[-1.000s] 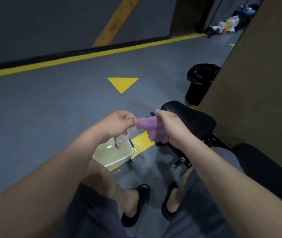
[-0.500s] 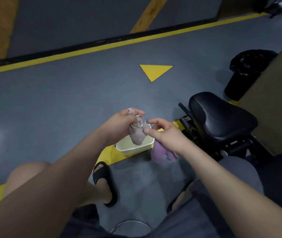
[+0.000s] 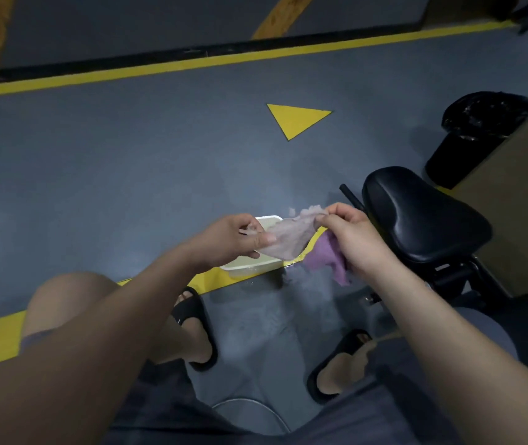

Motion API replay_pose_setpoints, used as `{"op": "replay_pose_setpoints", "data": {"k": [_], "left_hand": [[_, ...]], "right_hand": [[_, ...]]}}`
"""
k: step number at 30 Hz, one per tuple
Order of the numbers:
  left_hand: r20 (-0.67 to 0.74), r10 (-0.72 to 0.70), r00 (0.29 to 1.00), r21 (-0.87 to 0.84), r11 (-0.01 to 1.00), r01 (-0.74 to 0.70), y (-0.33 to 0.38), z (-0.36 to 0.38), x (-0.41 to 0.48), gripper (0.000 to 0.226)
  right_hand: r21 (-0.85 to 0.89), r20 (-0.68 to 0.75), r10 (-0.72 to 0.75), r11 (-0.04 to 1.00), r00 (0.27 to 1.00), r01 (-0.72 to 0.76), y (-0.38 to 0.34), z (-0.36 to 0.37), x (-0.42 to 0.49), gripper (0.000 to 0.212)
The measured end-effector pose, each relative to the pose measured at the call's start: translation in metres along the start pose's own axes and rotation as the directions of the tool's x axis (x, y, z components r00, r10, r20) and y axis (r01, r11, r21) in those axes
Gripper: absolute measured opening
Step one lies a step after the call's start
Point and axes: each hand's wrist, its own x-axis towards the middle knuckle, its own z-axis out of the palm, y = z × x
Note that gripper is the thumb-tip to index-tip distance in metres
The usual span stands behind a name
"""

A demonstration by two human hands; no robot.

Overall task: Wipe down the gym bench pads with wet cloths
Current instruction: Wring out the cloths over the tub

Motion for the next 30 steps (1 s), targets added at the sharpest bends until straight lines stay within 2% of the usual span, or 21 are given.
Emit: {"op": "replay_pose_setpoints", "data": {"k": [2,5,7,10,12,15,20,22,25,26,28,30], "left_hand": [[0.036,0.018,0.999,0.088,0.996,-0.021,0.000,-0.001,0.001,0.029],[-0.025,0.134,0.991,0.219,0.968,-0.126,0.002,-0.006,0.001,0.025],[0.048,0.200,0.979,0.333,0.920,-0.204,0.004,-0.007,-0.002,0.028],[0.144,0.198,0.969,0.473,0.847,-0.244,0.014,-0.003,-0.009,0.024],[0.087,0.268,0.959,0.402,0.872,-0.280,0.016,-0.002,-0.007,0.023],[-0.004,0.291,0.957,0.203,0.937,-0.284,0.019,-0.003,-0.006,0.023],[-0.110,0.273,0.956,0.154,0.954,-0.256,0.029,-0.004,-0.007,0.028],[-0.084,0.270,0.959,0.169,0.952,-0.254,0.031,-0.004,-0.007,0.035],[-0.035,0.242,0.970,0.167,0.958,-0.233,0.027,-0.005,-0.007,0.043],[-0.036,0.223,0.974,0.145,0.966,-0.216,0.023,-0.005,-0.005,0.044],[-0.046,0.147,0.988,0.060,0.988,-0.144,0.020,-0.004,-0.004,0.045],[-0.055,0.009,0.998,-0.078,0.997,-0.013,0.019,-0.004,0.000,0.042]], "right_hand": [[-0.017,-0.007,-0.017,1.000,1.000,0.017,-0.003,-0.005,-0.003,0.016],[0.016,-0.006,-0.042,0.999,0.999,0.042,-0.006,-0.014,-0.007,0.015],[0.041,0.019,-0.043,0.998,0.999,0.043,-0.007,-0.015,-0.010,0.013],[0.012,0.048,-0.056,0.998,0.997,0.056,-0.009,-0.015,-0.015,0.009],[0.009,0.034,-0.077,0.997,0.996,0.076,-0.009,-0.016,-0.017,0.012],[-0.111,-0.007,-0.097,0.989,0.995,0.096,-0.008,-0.024,-0.022,0.022],[-0.201,0.199,0.026,0.979,0.980,0.015,-0.002,-0.034,-0.032,0.004],[-0.160,0.209,0.044,0.987,0.977,-0.010,-0.002,-0.033,-0.038,0.013],[-0.050,0.180,0.041,0.998,0.983,-0.032,-0.007,-0.029,-0.044,0.049],[-0.044,0.152,0.029,0.999,0.988,-0.023,-0.007,-0.027,-0.044,0.050],[-0.089,0.117,0.019,0.996,0.993,-0.008,-0.007,-0.025,-0.041,0.036],[-0.151,0.086,0.021,0.988,0.996,-0.008,-0.008,-0.023,-0.039,0.019]]}}
